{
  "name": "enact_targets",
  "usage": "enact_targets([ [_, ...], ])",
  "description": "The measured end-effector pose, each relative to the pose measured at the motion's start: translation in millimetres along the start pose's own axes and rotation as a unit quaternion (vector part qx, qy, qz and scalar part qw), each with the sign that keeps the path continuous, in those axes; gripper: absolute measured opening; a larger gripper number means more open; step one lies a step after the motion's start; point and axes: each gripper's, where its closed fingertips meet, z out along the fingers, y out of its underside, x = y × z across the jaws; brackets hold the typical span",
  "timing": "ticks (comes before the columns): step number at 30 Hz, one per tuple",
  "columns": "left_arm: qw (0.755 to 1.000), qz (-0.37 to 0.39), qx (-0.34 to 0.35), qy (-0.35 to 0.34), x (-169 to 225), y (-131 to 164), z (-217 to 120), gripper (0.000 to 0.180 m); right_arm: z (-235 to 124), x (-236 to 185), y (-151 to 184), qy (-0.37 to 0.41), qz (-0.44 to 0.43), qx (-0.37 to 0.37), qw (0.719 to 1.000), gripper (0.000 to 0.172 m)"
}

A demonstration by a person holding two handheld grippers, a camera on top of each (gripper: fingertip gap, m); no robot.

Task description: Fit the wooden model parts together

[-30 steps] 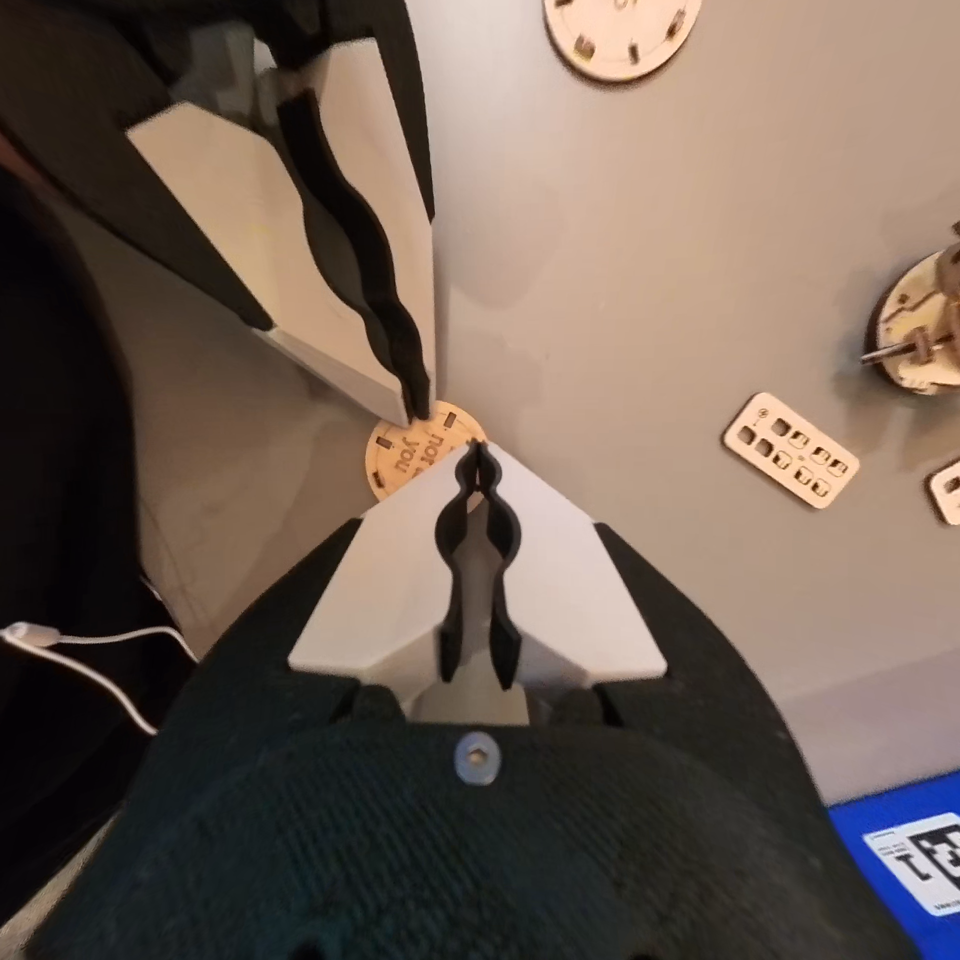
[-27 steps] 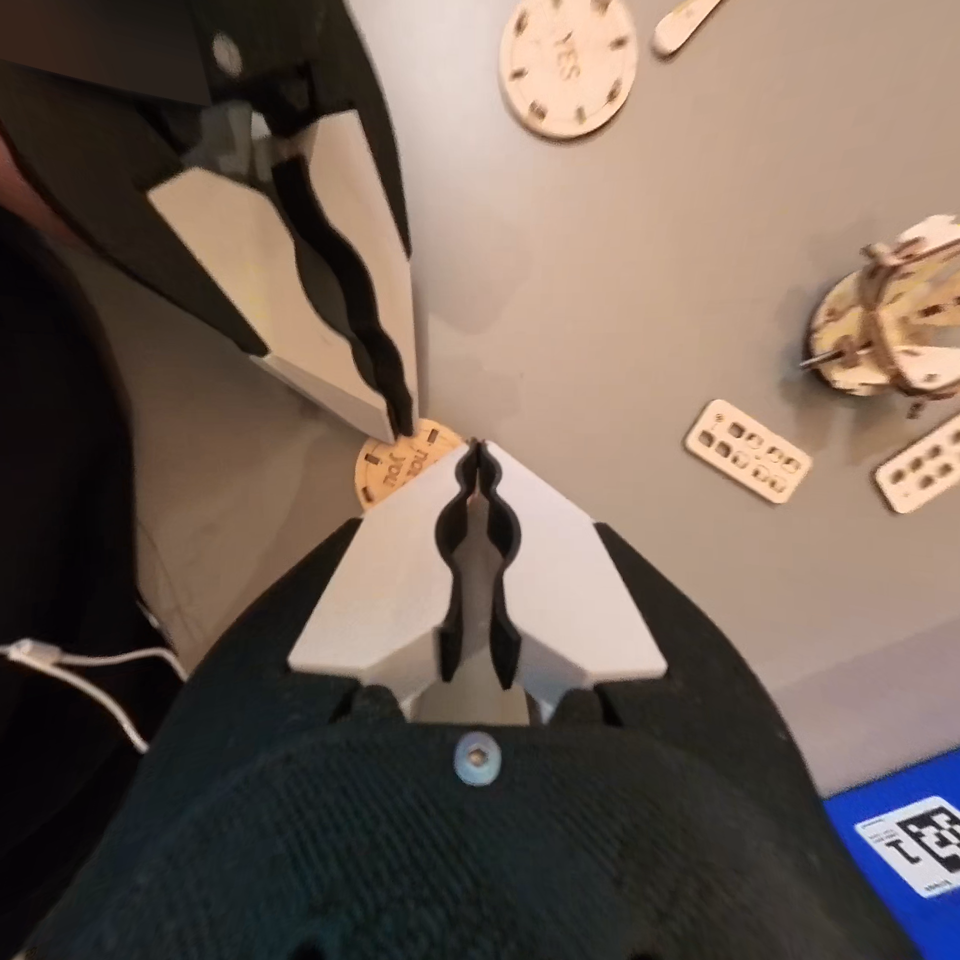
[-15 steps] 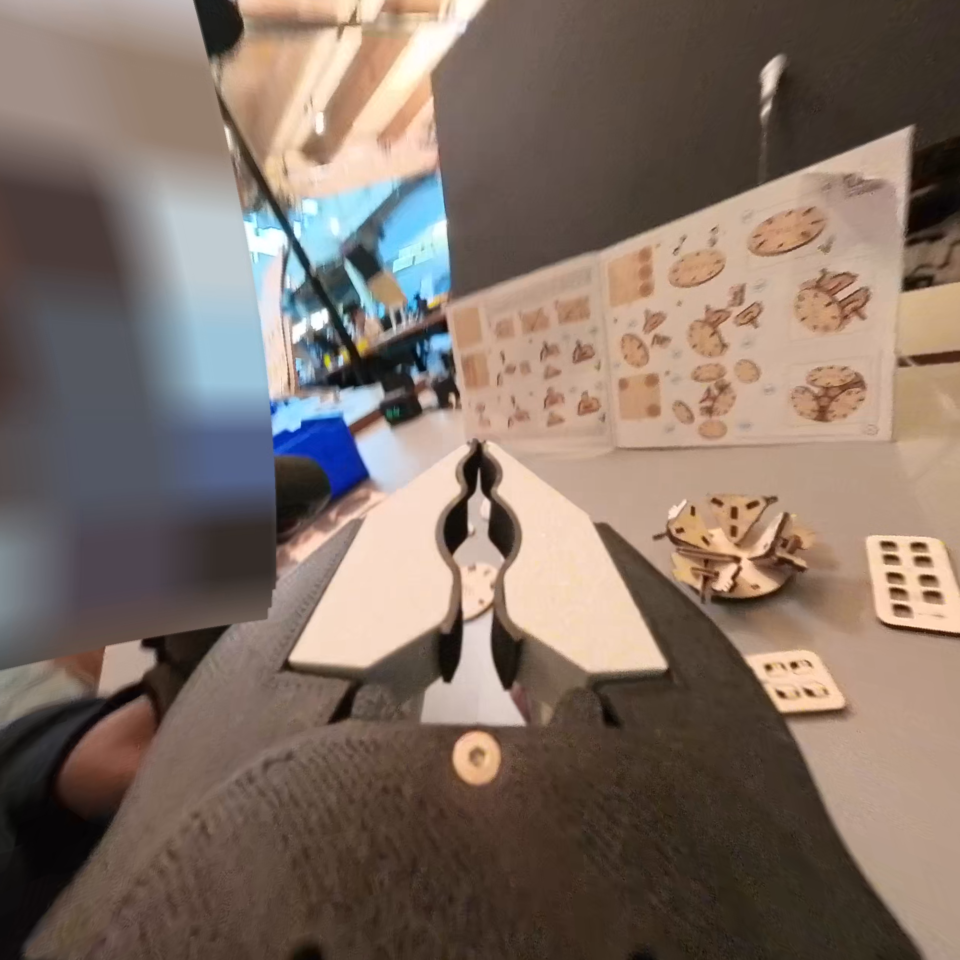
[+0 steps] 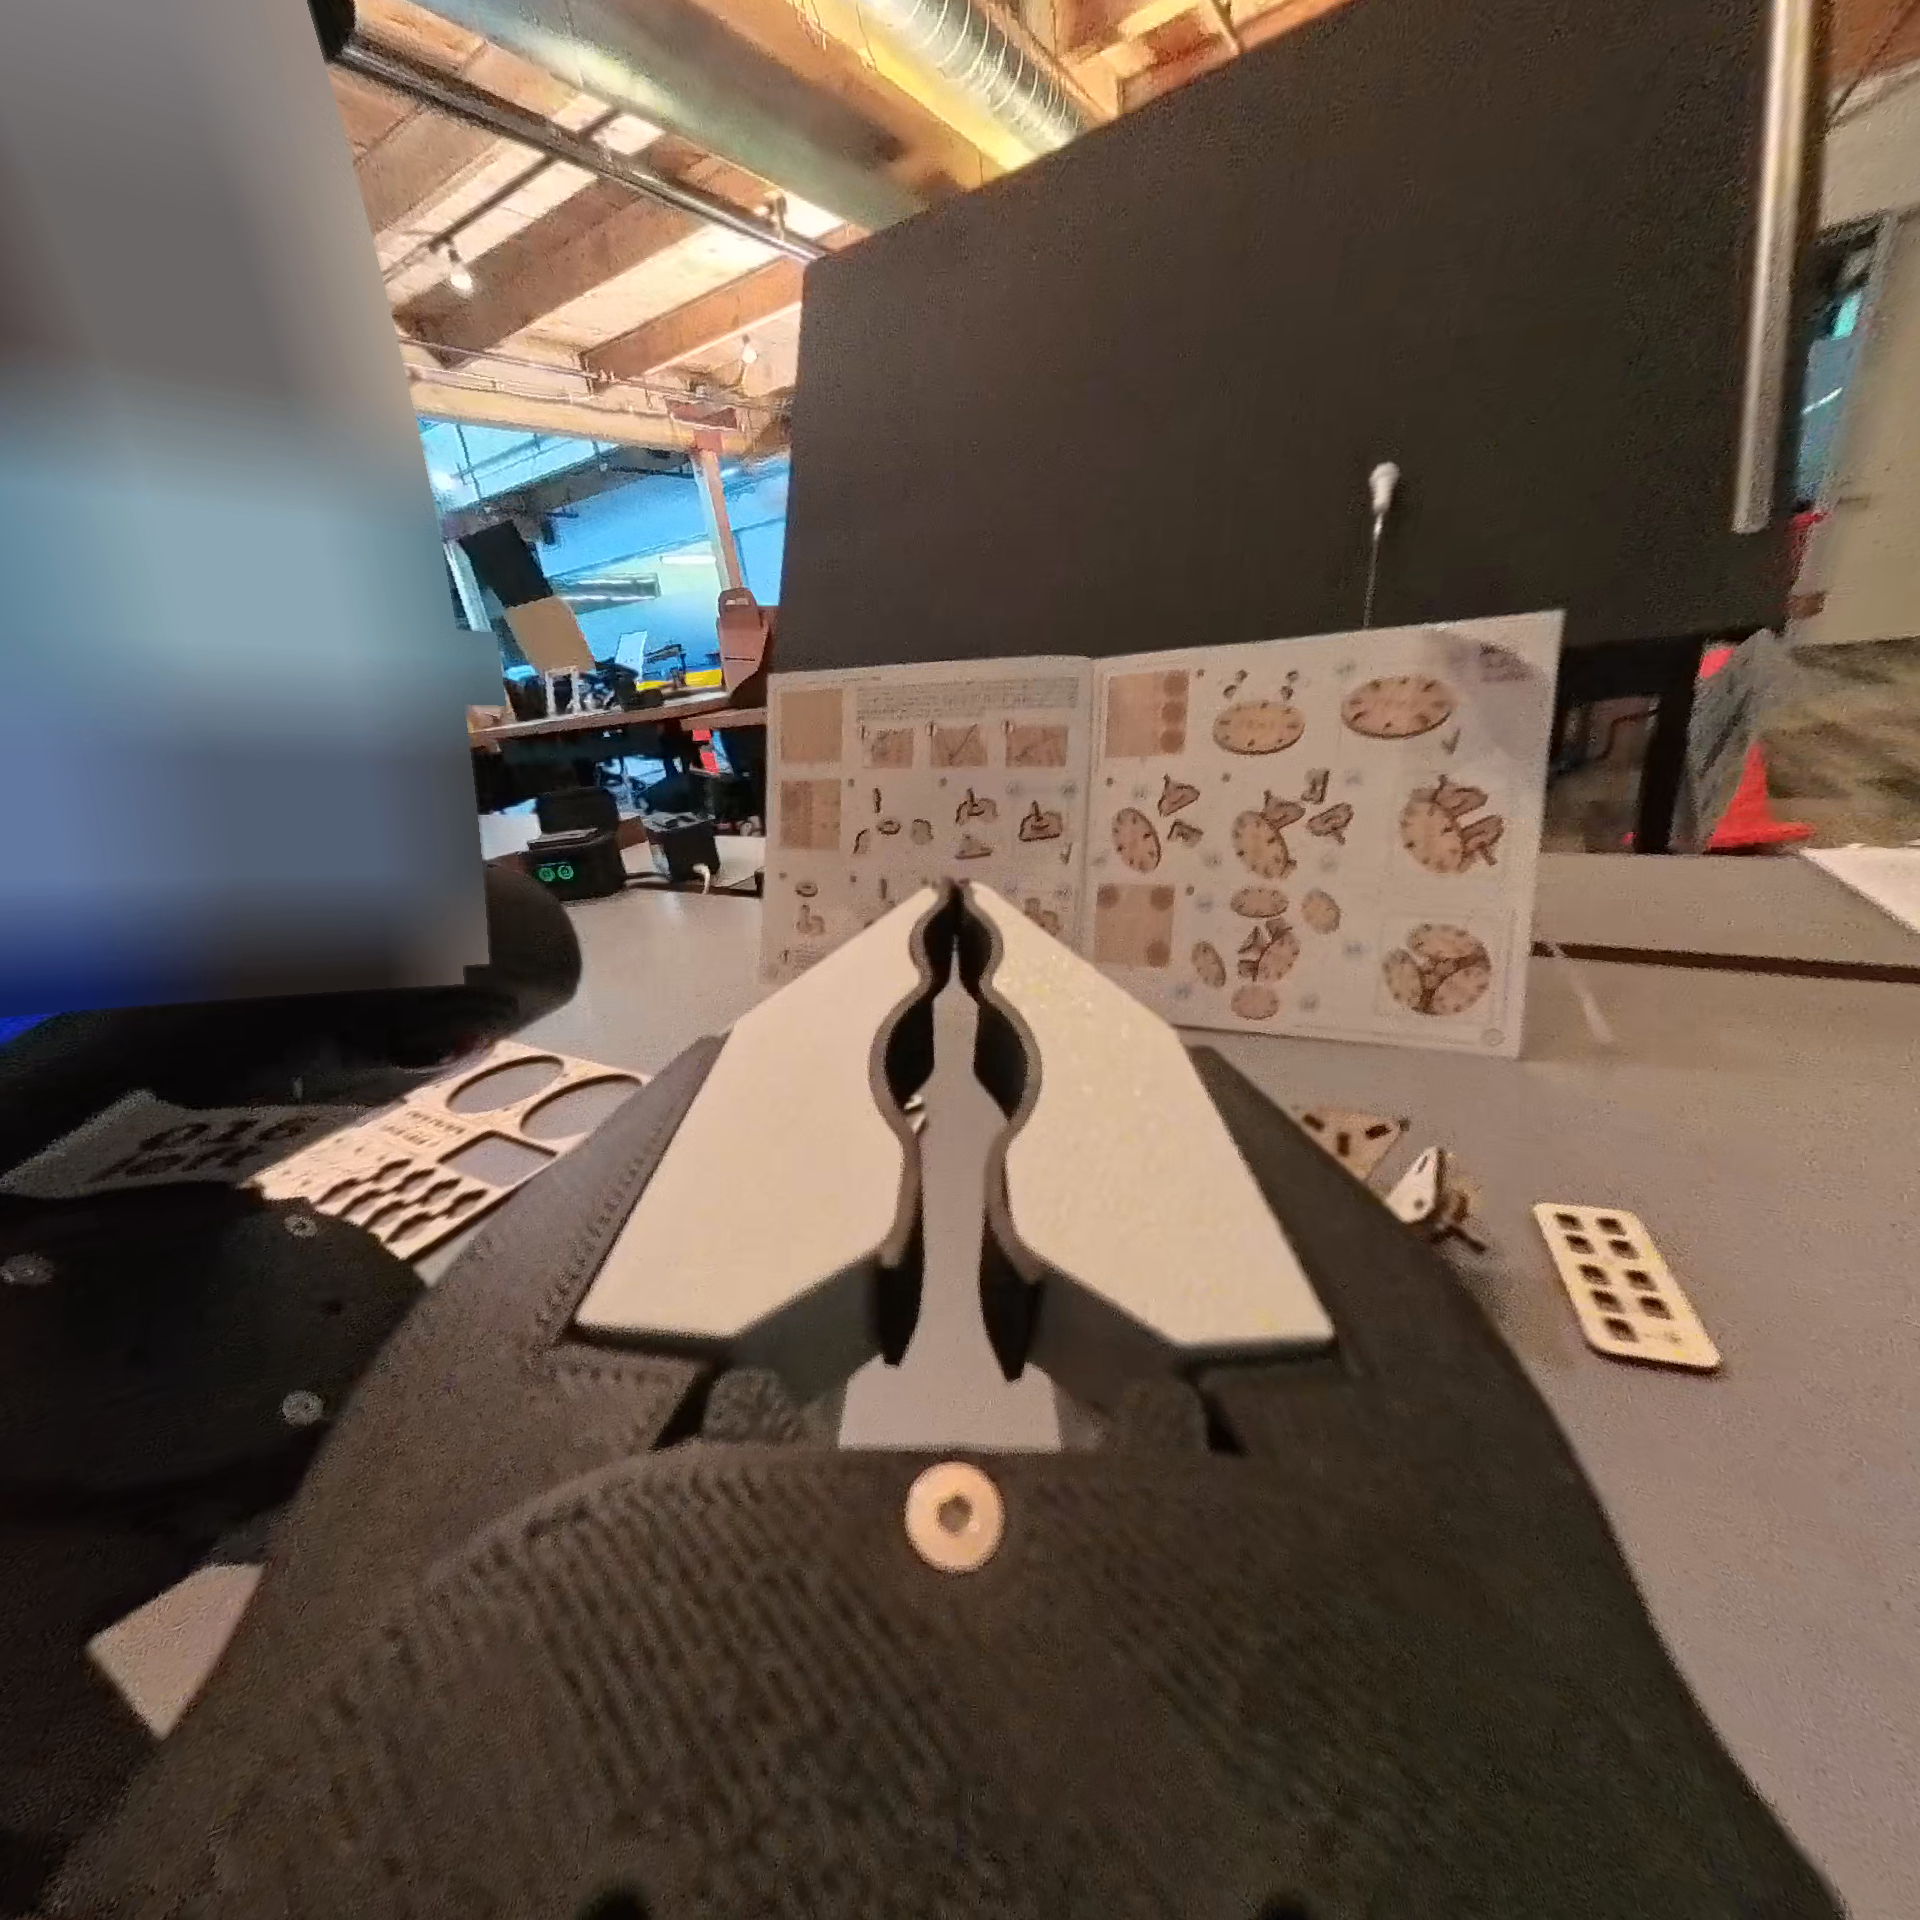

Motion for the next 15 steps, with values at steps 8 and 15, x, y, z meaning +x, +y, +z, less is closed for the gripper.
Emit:
enact_targets([
  [8,1.0,-0.003,0.0,0.003,0,0,0,0.0,5,-3,-3,-0.006,-0.013,0.007,1.0,0.0],
  [15,1.0,-0.006,0.0,0.006,0,0,0,0.0,1,-13,-24,-0.004,-0.063,0.036,0.997,0.0],
])
